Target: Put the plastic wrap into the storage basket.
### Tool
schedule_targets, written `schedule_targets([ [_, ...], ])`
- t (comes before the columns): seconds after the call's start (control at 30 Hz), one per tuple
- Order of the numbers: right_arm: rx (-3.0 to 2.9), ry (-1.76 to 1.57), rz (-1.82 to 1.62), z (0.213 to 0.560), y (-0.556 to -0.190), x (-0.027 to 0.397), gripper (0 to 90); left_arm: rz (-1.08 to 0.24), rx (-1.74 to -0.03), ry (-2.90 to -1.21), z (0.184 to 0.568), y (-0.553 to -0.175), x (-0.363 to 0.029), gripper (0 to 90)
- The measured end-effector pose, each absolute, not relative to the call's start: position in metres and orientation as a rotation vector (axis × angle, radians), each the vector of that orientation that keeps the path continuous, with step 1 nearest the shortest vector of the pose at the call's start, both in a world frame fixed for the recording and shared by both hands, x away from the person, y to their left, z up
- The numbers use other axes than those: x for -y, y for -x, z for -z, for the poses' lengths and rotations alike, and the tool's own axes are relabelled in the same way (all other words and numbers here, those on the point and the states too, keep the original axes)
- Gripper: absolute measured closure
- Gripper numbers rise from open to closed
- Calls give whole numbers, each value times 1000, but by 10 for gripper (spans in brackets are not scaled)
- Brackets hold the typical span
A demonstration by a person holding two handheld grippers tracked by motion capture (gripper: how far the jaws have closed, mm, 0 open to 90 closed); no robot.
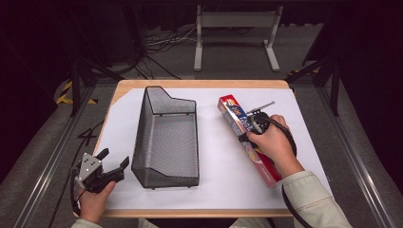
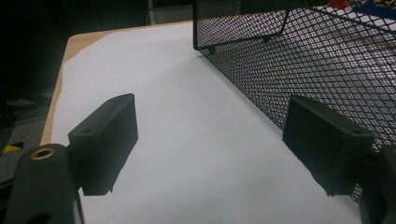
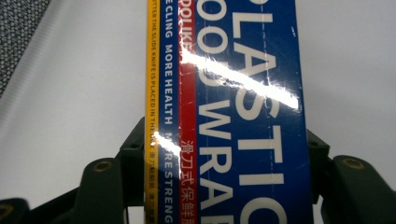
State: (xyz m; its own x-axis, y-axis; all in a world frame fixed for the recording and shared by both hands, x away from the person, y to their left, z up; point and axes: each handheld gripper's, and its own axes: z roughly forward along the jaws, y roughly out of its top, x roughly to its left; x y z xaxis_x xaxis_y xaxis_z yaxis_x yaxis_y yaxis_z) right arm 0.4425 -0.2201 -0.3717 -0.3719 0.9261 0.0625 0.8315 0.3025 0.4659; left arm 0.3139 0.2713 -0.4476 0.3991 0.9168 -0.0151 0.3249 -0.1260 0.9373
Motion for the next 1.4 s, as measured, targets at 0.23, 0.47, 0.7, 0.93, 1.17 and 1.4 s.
schedule_targets([
  [0.23,-2332,-1617,-674,356,-439,220,400,-751,-1106,-1668,447,-314,-271,188],
  [0.47,-2313,-1601,-740,342,-433,220,400,-753,-1109,-1665,447,-314,-271,188],
  [0.7,-2295,-1574,-793,332,-428,215,400,-753,-1108,-1665,447,-314,-271,188],
  [0.93,-2312,-1550,-823,325,-425,203,399,-755,-1106,-1665,447,-314,-271,189],
  [1.17,-2344,-1524,-838,318,-423,182,399,-754,-1105,-1664,447,-314,-271,189],
  [1.4,-2359,-1521,-856,313,-420,165,400,-755,-1102,-1667,447,-314,-271,188],
])
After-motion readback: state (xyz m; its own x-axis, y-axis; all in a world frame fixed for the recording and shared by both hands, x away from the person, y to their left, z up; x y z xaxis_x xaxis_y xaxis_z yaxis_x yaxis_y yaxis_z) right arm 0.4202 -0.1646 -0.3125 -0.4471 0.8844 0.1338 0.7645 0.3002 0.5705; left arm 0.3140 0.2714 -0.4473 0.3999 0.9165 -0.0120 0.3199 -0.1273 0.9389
